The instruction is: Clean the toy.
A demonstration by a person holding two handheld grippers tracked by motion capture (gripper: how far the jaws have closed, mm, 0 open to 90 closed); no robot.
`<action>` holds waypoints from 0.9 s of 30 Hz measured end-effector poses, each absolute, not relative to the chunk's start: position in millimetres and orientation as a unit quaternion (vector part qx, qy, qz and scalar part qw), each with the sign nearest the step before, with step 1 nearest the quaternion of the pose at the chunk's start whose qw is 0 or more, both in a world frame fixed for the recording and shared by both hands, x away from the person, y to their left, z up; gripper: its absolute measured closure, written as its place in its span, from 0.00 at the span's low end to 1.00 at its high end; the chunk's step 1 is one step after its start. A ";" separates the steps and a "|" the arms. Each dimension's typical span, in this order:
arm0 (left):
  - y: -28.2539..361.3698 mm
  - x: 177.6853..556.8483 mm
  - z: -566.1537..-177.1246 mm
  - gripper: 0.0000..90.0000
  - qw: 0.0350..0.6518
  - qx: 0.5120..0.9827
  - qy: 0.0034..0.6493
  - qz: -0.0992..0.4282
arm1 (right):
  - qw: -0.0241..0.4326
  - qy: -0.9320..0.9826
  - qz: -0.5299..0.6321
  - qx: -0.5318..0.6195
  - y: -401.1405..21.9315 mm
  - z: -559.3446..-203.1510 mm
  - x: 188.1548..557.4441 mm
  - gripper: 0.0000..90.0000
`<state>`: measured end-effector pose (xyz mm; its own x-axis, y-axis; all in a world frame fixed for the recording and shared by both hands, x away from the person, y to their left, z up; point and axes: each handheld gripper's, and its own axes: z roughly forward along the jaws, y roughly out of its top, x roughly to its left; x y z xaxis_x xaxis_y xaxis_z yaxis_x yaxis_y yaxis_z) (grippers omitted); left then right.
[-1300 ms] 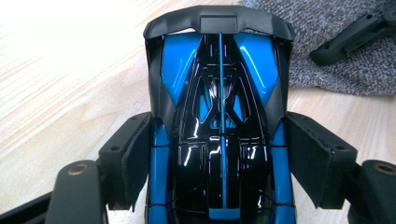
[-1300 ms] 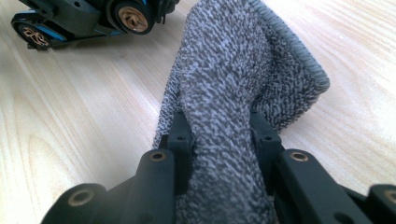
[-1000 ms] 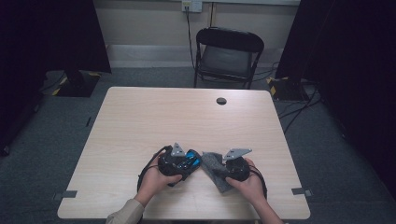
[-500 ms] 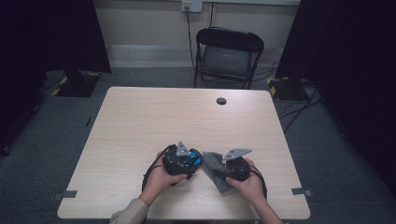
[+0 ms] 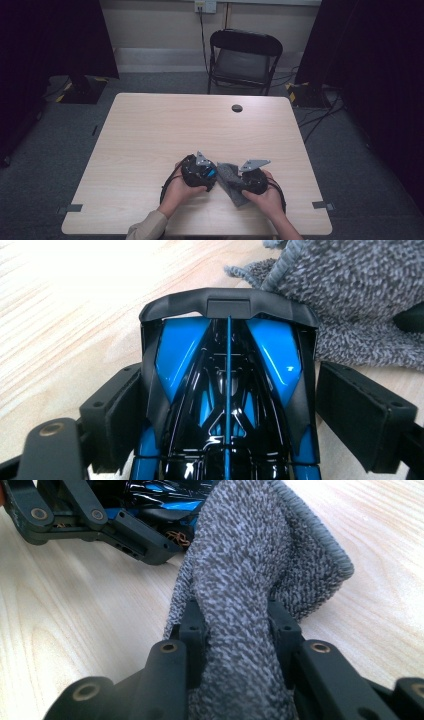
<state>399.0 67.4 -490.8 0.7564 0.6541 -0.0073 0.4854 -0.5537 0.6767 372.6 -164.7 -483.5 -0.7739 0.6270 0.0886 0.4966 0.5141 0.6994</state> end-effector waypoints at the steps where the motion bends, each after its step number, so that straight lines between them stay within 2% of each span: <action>1: 68.9 400.2 -489.9 0.27 0.340 0.875 0.323 0.121 | 0.088 0.866 0.371 0.324 -164.7 -483.6 372.5 0.76; 6: 69.4 397.6 -487.7 0.28 0.334 0.876 0.326 0.125 | 0.088 0.864 0.373 0.325 -164.9 -484.0 372.3 0.76; 17: 89.3 387.6 -452.8 0.28 0.383 0.860 0.316 0.119 | 0.090 0.863 0.373 0.329 -164.7 -483.5 372.0 0.76; 27: 96.5 384.2 -433.8 0.28 0.401 0.854 0.308 0.122 | 0.089 0.862 0.374 0.331 -164.2 -482.1 372.7 0.76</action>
<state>384.2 96.5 -433.8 0.7811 0.6232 -0.0390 0.4283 -0.4893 0.7597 372.7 -164.2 -482.1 -0.7653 0.6369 0.0930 0.5034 0.5022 0.7031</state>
